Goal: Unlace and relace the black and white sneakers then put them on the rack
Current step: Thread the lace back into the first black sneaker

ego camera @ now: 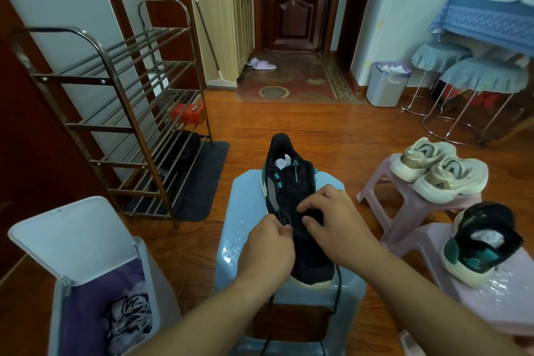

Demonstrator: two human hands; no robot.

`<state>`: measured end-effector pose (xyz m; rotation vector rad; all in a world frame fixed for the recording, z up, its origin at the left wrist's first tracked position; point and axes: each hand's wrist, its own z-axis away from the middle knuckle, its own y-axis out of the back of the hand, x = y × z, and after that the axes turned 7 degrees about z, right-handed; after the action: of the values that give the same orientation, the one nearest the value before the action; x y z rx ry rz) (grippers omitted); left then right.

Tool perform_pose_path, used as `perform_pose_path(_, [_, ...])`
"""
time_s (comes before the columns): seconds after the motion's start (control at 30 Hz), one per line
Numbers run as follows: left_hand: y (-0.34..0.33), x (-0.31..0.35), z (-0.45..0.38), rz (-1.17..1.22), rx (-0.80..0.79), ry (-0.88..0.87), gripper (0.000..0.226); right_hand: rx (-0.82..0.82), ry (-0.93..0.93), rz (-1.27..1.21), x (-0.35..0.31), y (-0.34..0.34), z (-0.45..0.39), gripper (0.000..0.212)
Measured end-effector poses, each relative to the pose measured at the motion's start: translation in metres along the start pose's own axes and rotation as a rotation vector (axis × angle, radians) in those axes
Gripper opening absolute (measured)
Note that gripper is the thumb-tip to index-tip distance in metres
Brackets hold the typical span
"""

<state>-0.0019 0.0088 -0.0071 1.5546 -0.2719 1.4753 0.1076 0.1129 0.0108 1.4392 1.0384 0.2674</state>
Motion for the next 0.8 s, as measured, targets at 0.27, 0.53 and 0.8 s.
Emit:
perform_pose_path(0.27, [0.013,-0.003,-0.013,-0.051,0.051,-0.042,0.026,-0.020,0.038,-0.009,0.002,0.000,0.003,0.015])
perform_pose_path(0.53, [0.017,0.000,-0.028,0.095,-0.023,-0.078,0.024,-0.032,0.056,0.014,0.002,0.001,0.004,0.014])
perform_pose_path(0.8, [0.014,0.009,-0.035,-0.005,-0.025,-0.157,0.019,-0.031,0.068,0.035,0.003,0.003,0.003,0.015])
